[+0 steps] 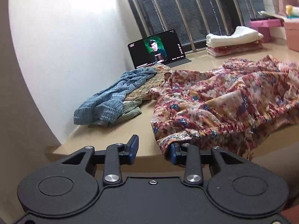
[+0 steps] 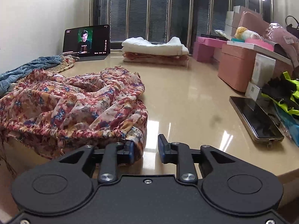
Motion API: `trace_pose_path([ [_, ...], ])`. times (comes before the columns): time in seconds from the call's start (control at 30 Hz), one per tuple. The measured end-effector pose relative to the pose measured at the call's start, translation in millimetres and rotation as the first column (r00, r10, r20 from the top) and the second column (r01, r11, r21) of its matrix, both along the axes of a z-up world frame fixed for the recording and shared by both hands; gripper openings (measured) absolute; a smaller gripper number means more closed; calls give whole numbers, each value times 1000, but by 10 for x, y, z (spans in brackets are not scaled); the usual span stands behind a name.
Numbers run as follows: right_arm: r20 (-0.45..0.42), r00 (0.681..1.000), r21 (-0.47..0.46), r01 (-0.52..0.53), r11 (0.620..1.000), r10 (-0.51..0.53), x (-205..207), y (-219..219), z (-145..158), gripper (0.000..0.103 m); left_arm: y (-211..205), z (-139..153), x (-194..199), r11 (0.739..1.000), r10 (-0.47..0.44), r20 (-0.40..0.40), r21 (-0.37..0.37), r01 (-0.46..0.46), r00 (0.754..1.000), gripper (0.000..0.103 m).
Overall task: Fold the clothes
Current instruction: 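Lift the dress high with both tools, shaking it open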
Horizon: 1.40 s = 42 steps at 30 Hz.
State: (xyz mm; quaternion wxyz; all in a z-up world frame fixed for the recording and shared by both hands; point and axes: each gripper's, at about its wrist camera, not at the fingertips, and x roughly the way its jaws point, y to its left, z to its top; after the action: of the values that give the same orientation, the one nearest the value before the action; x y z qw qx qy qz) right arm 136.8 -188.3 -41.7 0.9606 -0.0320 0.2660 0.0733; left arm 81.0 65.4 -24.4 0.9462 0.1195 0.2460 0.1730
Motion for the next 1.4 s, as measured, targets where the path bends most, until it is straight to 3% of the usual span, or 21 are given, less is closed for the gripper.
trace_pose_path([
  [0.07,1,1000,2,0,1000,0,-22,0,-17,38,60,21,4,998,19,9,-60,-18,1000,34],
  [0.13,4,1000,33,-5,999,5,-57,-10,-45,40,123,33,15,993,37,16,-117,-35,999,35],
  [0.23,14,1000,90,-28,996,27,-97,-16,-93,38,99,-1,32,994,26,2,-109,-26,1000,35],
  [0.3,26,1000,73,-17,997,15,-100,8,-95,37,75,-15,33,996,20,-1,-91,-20,1000,35],
  [0.4,37,999,52,4,999,-6,-66,8,-72,30,92,-8,49,996,22,-6,-90,-22,1000,35],
  [0.5,35,999,73,1,997,-3,28,-62,-25,16,118,22,69,996,25,-3,-90,-25,1000,34],
  [0.53,21,1000,102,-14,995,12,71,-97,-8,6,117,49,78,996,18,0,-84,-18,1000,32],
  [0.57,10,1000,133,-23,991,22,106,-130,20,3,105,100,82,997,3,6,-73,-2,1000,23],
  [0.63,14,1000,181,-23,983,21,127,-191,122,2,79,213,87,998,-31,19,-50,32,999,14],
  [0.7,56,998,222,-34,974,22,73,-253,335,1,54,384,63,997,-66,45,-35,67,997,7],
  [0.87,264,963,298,-133,945,52,-265,-476,1116,1,66,1096,-157,990,-133,187,-23,140,973,6],
  [0.97,393,917,323,-209,923,70,-535,-643,1611,1,72,1607,-429,984,-178,320,31,177,931,5],
  [1.1,504,857,298,-292,909,110,-852,-753,2164,1,58,2170,-806,971,-238,463,123,204,854,5],
  [1.23,485,856,268,-342,900,181,-866,-816,2553,1,149,2525,-753,950,-311,448,107,295,838,5],
  [1.4,328,917,227,-310,923,227,-237,-719,2768,1,251,2676,71,935,-346,279,32,352,896,5],
])
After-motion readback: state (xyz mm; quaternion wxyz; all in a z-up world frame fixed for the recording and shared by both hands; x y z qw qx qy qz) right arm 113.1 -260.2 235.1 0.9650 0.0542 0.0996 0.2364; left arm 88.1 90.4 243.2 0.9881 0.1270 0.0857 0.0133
